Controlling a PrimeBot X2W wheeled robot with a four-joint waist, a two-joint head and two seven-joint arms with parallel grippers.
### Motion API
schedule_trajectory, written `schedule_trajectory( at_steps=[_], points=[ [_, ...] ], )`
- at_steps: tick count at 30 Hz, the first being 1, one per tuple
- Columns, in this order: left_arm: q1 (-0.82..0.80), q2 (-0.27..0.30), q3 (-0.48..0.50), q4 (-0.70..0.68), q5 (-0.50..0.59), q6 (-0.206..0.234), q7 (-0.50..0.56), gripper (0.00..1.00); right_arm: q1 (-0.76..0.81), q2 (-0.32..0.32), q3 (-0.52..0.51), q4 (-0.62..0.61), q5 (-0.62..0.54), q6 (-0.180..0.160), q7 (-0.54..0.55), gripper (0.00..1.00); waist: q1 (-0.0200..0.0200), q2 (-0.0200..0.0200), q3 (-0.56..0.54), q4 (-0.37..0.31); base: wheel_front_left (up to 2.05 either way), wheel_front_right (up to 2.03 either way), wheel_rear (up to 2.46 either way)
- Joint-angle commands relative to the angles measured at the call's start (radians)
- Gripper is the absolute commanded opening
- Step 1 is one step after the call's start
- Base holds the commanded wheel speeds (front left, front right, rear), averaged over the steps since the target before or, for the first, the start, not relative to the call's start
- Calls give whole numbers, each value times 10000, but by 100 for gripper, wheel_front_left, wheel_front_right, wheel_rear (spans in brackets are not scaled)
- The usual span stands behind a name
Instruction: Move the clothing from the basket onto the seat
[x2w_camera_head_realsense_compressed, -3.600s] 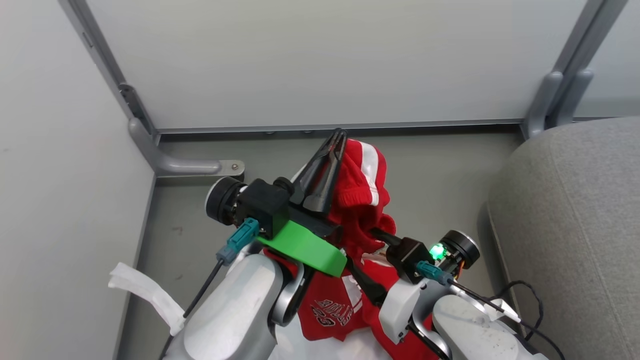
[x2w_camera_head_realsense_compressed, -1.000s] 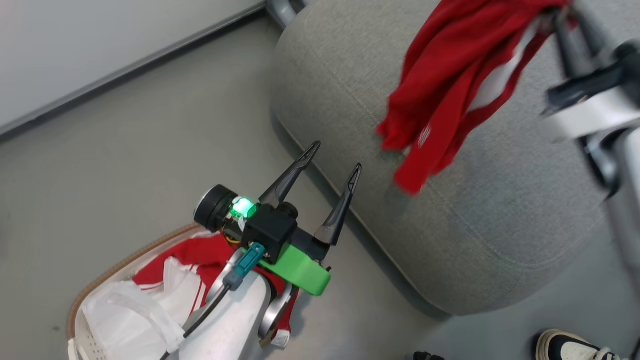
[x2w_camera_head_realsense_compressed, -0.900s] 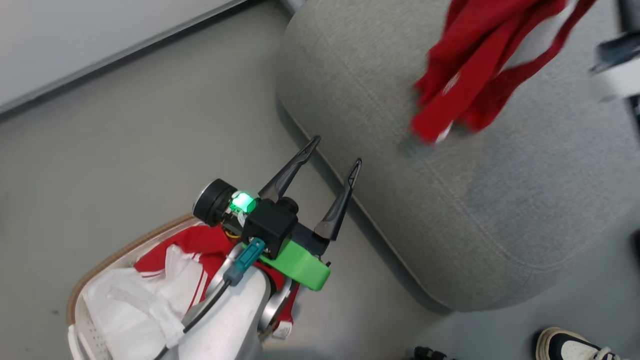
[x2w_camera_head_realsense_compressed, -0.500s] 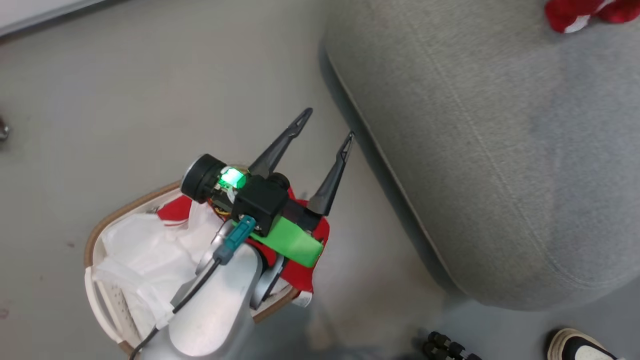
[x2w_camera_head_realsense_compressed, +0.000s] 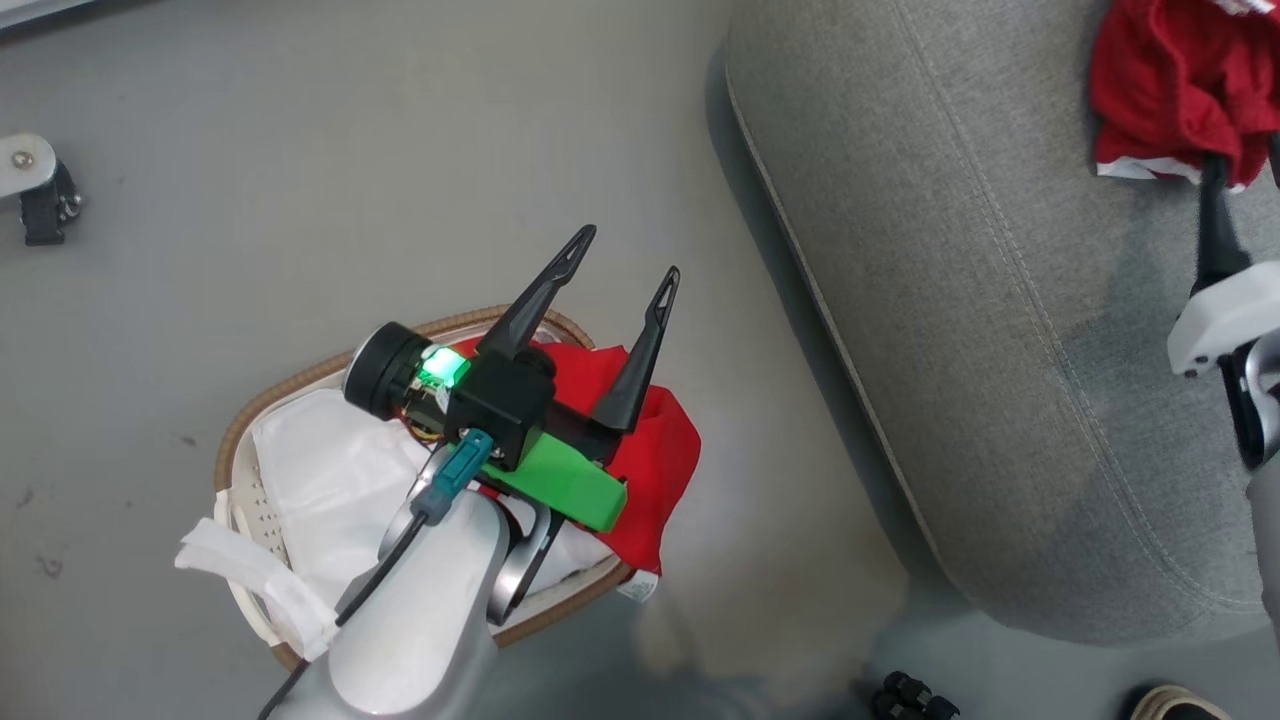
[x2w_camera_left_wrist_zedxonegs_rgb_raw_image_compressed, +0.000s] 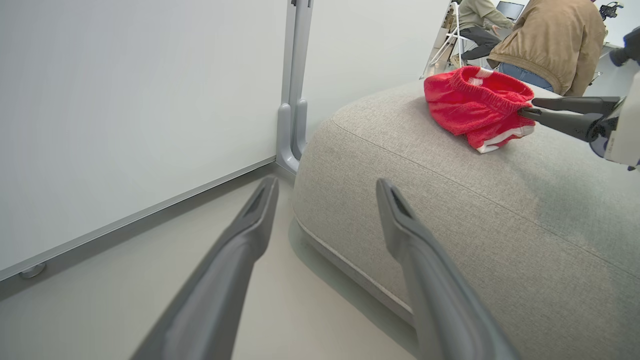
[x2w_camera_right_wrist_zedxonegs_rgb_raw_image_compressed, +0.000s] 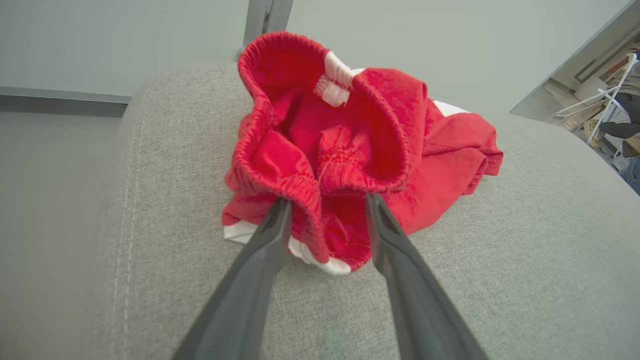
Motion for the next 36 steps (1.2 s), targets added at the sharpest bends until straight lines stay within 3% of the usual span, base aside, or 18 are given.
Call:
schedule_trajectory(
  at_steps=[1,11,22,29,36],
  points=[
    [214,5,96,67,-11,-20,2,100,348,72,-114,-50,-2,-14,-23,100,-1,0,-449,-43,0,0,0],
    [1360,-102,1306,52,-27,95,2,100,2444,807,-195,-1109,250,-14,-23,100,-1,0,-2090,502,0,0,0],
    [2450,-118,3448,122,2,595,-1,100,3096,2007,490,-2591,767,-14,-23,100,-1,0,-3259,1626,0,0,0],
    [3128,-120,4676,573,97,798,0,100,3402,2289,794,-2708,1079,-14,-23,100,-1,0,-3840,2337,0,0,0],
    [3861,-123,5237,744,149,805,0,100,3892,2397,981,-2488,1089,-14,-23,100,-1,0,-4373,2709,0,0,0]
  ],
)
